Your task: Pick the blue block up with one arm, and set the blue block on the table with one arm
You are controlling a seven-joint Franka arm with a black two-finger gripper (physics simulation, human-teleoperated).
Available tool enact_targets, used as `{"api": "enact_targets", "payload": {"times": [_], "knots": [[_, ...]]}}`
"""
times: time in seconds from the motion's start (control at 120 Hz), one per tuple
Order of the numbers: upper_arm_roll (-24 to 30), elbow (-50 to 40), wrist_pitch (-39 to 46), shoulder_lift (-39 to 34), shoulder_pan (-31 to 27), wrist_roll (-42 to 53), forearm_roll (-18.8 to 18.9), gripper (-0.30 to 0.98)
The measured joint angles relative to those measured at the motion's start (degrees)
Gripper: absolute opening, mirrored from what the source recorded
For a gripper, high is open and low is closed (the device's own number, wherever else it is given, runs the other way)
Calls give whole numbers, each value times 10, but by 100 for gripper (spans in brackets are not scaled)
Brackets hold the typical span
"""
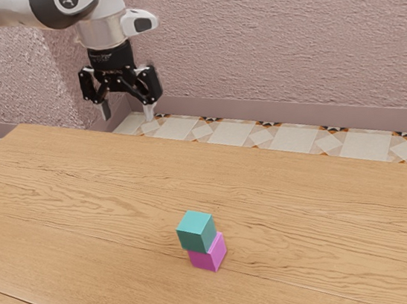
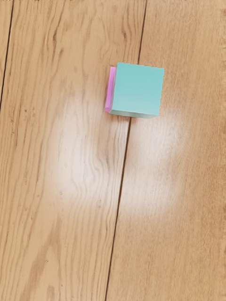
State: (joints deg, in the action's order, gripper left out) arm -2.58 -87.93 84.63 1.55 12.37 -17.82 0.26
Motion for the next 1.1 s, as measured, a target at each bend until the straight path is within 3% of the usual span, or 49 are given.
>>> {"api": "enact_targets", "payload": {"times": [0.075, 0.217, 0.575, 0.775, 1.1], "knots": [[38, -40, 20, -14, -42, -7, -2, 69], [51, -114, 73, -29, -63, -18, -10, 69], [52, -231, 215, -24, -35, -41, -51, 69], [49, -233, 252, 52, 2, -31, -32, 69], [47, -210, 291, 127, 5, 6, -17, 69]]}}
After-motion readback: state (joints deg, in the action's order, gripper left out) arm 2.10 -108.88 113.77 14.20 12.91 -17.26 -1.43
